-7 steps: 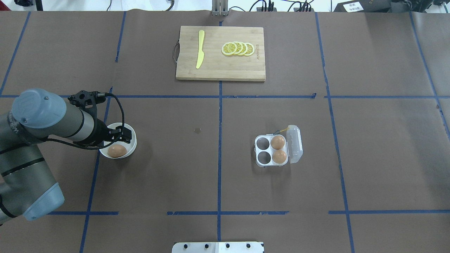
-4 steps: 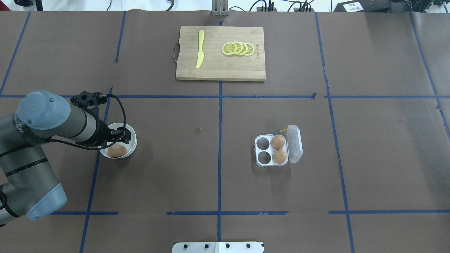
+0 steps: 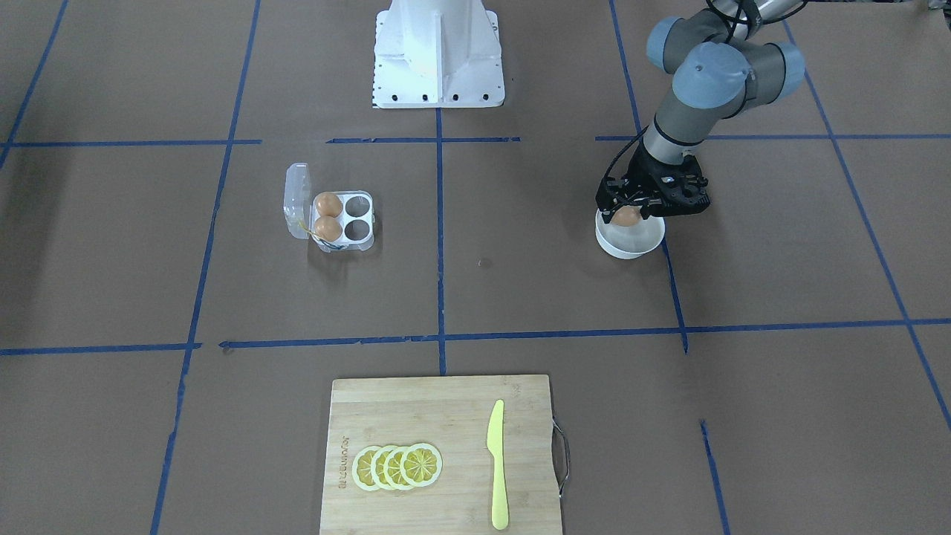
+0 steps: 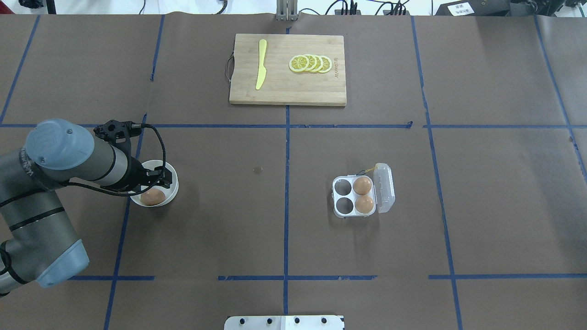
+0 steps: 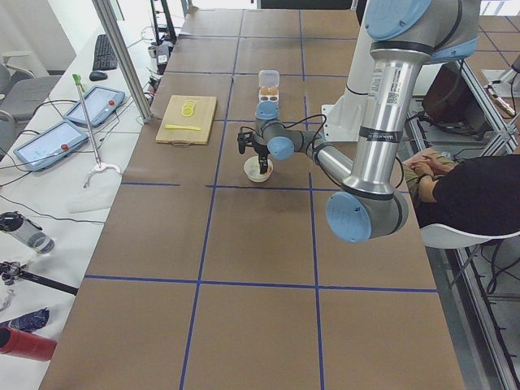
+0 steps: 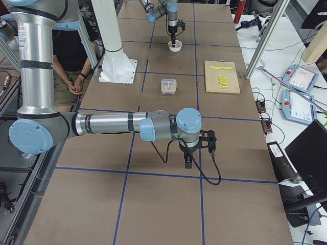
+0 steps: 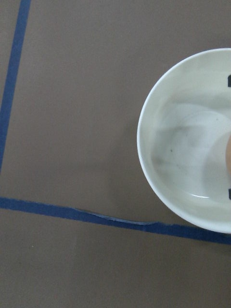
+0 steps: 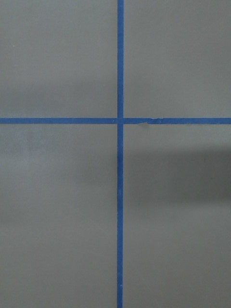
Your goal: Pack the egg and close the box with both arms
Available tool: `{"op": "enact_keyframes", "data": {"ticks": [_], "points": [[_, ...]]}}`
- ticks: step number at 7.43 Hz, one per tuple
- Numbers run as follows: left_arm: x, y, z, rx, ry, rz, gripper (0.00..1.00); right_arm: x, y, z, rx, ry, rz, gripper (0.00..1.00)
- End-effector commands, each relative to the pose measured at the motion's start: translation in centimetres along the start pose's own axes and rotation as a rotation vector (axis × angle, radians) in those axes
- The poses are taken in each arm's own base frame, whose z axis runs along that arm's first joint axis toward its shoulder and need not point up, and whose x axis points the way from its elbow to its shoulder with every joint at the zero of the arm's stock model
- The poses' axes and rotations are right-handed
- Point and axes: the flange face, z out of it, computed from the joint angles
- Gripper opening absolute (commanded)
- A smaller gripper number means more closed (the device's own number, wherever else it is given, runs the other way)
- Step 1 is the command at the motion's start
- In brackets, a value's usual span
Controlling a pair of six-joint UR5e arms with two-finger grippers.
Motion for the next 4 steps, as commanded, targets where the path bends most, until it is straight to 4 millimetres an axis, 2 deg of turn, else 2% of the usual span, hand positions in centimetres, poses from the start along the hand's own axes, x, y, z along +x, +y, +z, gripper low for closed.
{"op": "enact_keyframes", "data": {"ticks": [1, 4], "points": [[0.24, 1.60, 1.51, -0.005, -0.051, 0.049, 0.76, 0.28, 0.03, 0.23, -0.005, 0.001, 0.006, 1.00], [0.31, 1.39, 1.20, 0.001, -0.075, 0.106, 0.77, 0.34, 0.04, 0.28, -0.006, 0.001, 0.007, 1.00]]}}
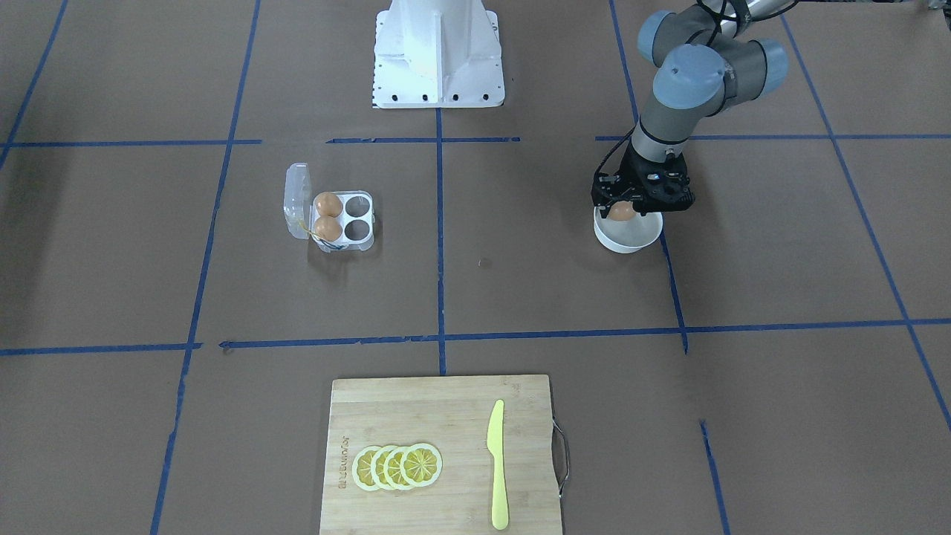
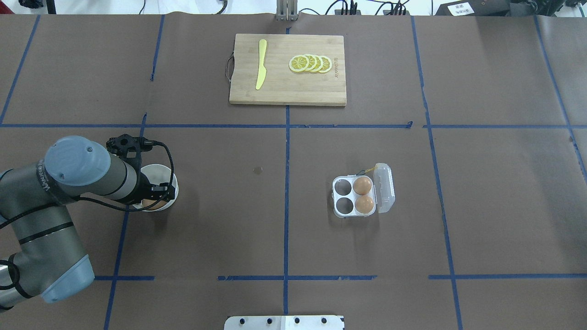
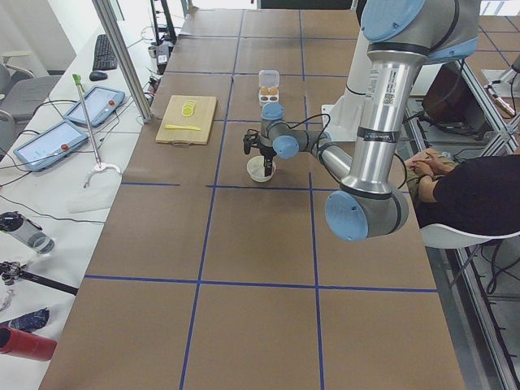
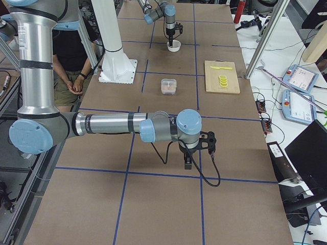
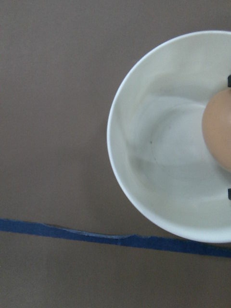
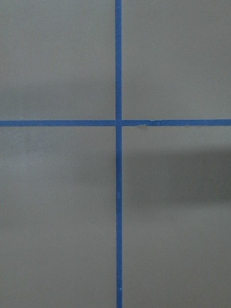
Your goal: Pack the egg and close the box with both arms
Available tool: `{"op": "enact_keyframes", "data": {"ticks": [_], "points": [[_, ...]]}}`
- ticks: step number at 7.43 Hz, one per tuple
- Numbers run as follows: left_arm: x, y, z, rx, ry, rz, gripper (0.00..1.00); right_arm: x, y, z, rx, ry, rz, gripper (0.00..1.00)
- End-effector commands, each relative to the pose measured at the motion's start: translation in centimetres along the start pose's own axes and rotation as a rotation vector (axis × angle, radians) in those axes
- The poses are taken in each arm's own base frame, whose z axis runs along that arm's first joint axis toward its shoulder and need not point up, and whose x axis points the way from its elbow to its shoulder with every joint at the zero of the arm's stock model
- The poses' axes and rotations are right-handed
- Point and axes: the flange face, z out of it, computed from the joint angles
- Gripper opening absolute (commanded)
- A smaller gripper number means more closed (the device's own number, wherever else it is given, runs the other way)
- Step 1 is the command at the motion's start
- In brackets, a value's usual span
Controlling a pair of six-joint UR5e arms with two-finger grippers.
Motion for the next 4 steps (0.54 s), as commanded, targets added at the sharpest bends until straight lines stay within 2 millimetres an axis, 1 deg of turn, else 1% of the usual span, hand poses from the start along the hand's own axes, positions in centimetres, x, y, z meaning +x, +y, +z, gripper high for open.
{"op": "enact_keyframes", "data": {"ticks": [1, 4], "points": [[0.08, 0.01, -0.09, 0.001, -0.003, 0.013, 0.77, 0.04, 0.00, 0.01, 0.000, 0.000, 0.001, 1.00], [0.13, 0.01, 0.41, -0.003, -0.008, 0.014, 0.76, 0.04, 0.00, 0.01, 0.000, 0.000, 0.001, 1.00]]}}
